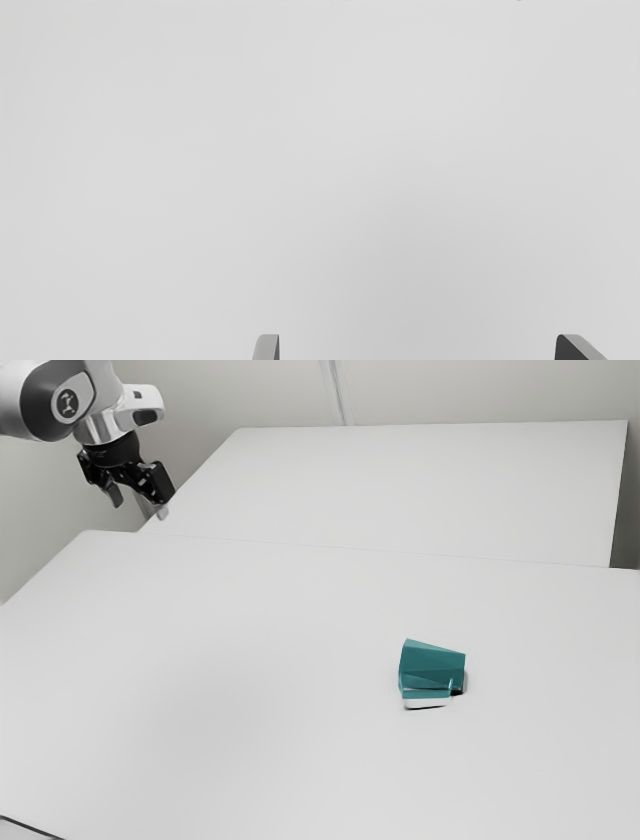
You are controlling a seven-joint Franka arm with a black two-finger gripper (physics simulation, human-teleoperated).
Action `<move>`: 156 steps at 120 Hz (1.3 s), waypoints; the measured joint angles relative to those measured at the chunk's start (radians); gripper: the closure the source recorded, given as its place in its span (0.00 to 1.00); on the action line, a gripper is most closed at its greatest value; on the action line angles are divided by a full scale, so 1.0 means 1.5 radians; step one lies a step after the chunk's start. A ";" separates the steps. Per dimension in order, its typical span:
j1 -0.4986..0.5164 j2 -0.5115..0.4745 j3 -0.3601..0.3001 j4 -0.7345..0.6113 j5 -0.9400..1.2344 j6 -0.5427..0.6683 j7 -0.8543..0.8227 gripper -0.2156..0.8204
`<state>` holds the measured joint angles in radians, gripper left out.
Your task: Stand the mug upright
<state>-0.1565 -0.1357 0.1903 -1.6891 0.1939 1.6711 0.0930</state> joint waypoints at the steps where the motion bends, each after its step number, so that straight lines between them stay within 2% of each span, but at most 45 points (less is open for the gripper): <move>1: 0.000 0.000 0.000 0.000 0.000 0.001 0.000 0.21; 44: 0.001 0.006 0.000 -0.006 -0.040 0.022 0.015 0.21; 78: 0.007 0.103 0.004 -0.040 -0.244 0.040 0.013 0.21; 102: 0.007 0.152 0.000 -0.113 -0.407 0.067 0.006 0.21; 128: -0.002 0.192 -0.044 -0.149 -0.519 0.112 -0.006 0.21; 156: 0.000 0.265 -0.065 -0.122 -0.580 0.184 -0.012 0.21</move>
<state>-0.1571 0.2620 0.0934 -1.8725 -0.6762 1.9474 0.0743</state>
